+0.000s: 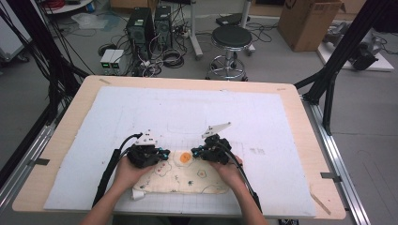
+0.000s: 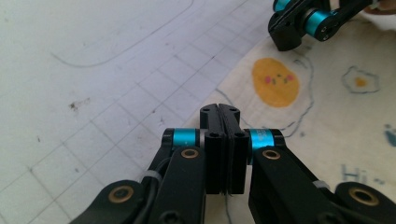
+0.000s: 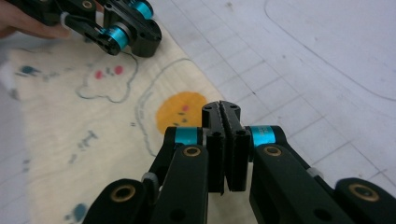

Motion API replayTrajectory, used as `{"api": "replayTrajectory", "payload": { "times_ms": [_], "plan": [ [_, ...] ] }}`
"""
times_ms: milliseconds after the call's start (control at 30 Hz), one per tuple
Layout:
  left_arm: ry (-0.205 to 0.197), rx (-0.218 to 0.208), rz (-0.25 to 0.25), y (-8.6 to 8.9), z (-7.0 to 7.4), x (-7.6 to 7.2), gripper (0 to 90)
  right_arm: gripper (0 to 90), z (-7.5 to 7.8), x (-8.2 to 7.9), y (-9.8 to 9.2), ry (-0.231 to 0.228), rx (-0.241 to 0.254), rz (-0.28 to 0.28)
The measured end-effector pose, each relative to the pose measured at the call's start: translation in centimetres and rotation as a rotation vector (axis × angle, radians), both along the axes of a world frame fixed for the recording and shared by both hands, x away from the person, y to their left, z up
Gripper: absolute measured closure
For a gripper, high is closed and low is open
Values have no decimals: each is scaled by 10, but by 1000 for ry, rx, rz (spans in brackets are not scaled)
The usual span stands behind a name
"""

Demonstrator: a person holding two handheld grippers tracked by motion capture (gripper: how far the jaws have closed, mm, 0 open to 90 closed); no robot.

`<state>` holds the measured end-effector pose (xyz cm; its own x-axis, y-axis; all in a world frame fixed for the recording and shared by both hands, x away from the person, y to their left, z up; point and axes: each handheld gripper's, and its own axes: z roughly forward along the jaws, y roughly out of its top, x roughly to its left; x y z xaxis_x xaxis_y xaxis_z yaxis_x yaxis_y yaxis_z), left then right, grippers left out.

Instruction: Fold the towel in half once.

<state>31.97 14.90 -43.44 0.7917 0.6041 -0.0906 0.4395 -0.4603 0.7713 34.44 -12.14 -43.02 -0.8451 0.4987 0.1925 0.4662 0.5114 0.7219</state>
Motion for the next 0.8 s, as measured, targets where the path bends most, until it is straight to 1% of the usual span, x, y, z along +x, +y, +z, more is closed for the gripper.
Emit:
{"api": "replayTrajectory", "payload": {
  "times_ms": [33,100,133,167,200,300,333,400,433,500,633,667,733,800],
  "plan": [
    [13,11,8,1,-2,2,888,892,-2,1,0,6,-10,-5],
    [17,42,11,2,-5,3,891,892,-6,3,0,22,-37,-10],
    [23,31,16,3,-5,4,891,891,-8,3,-1,31,-49,-14],
    [21,36,21,4,-5,4,891,890,-9,4,-2,41,-35,-16],
    [14,51,21,5,-4,4,891,890,-9,4,-4,43,-35,-19],
    [-3,65,29,10,-4,3,891,885,-9,4,-7,42,-39,-22],
    [-3,57,33,13,-5,3,890,885,-9,4,-8,37,-37,-24],
    [-7,49,54,18,-5,2,884,883,-9,2,-11,44,-37,-29],
    [-11,47,57,21,-6,1,882,882,-9,2,-13,43,-35,-33],
    [-6,25,71,26,-7,0,882,879,-9,0,-18,42,-30,-44],
    [-5,19,81,33,-8,-1,882,876,-11,-4,-31,41,-12,-59],
    [-4,19,82,35,-8,-1,881,875,-11,-5,-35,44,-10,-70],
    [2,8,86,36,-8,-1,881,873,-11,-6,-41,41,-14,-79],
    [3,14,84,38,-8,-1,880,870,-10,-7,-46,40,-21,-86]
  ]
}}
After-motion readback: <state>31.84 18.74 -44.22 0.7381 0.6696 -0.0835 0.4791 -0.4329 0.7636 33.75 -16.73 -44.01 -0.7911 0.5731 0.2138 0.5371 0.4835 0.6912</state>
